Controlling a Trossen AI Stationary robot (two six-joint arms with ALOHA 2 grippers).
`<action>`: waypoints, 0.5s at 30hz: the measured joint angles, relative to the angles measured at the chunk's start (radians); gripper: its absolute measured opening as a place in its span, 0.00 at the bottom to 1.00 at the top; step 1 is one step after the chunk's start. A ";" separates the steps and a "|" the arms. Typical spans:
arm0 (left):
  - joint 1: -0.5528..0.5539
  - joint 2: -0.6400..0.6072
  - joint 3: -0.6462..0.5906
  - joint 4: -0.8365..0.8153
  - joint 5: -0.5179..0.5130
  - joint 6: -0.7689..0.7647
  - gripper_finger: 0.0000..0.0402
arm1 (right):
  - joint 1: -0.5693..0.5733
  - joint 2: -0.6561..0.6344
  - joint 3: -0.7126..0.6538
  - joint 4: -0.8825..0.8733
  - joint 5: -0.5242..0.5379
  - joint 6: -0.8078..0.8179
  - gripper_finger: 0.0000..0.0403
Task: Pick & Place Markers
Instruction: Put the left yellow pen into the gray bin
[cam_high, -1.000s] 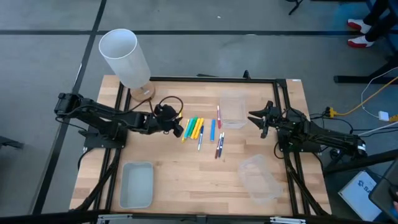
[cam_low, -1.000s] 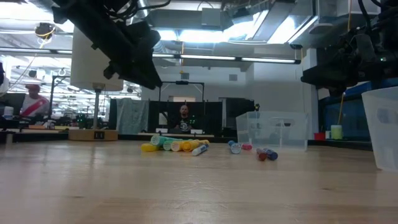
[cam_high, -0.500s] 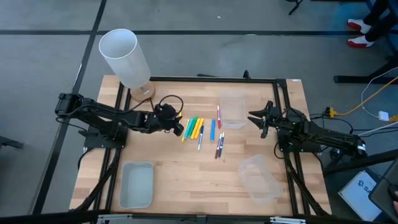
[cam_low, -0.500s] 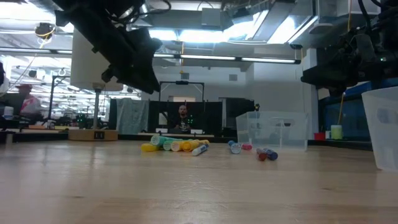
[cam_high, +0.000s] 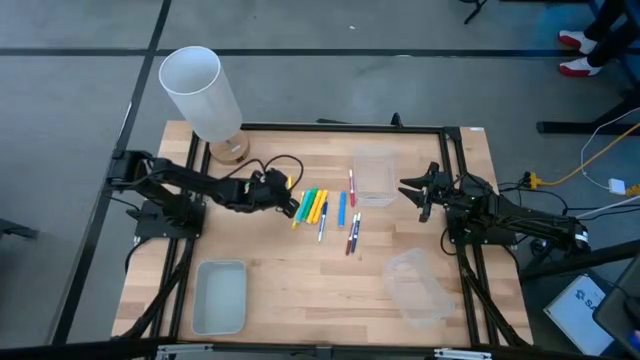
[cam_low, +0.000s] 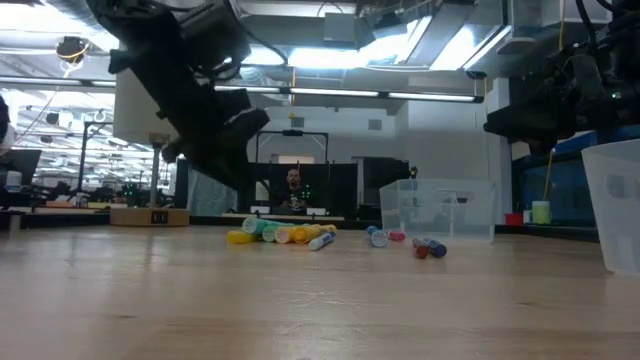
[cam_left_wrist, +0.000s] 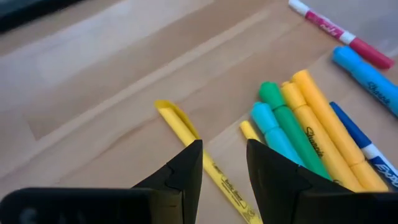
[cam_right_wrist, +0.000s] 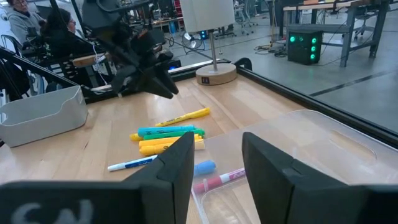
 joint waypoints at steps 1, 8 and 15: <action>0.006 0.005 0.000 0.000 0.006 -0.011 0.30 | 0.000 0.000 0.000 0.000 0.000 -0.001 0.34; 0.036 0.037 0.000 0.003 0.006 -0.048 0.30 | 0.000 0.000 0.000 0.000 0.000 -0.001 0.34; 0.046 0.041 0.000 0.005 0.013 -0.051 0.30 | 0.000 0.000 0.000 0.000 0.000 0.000 0.34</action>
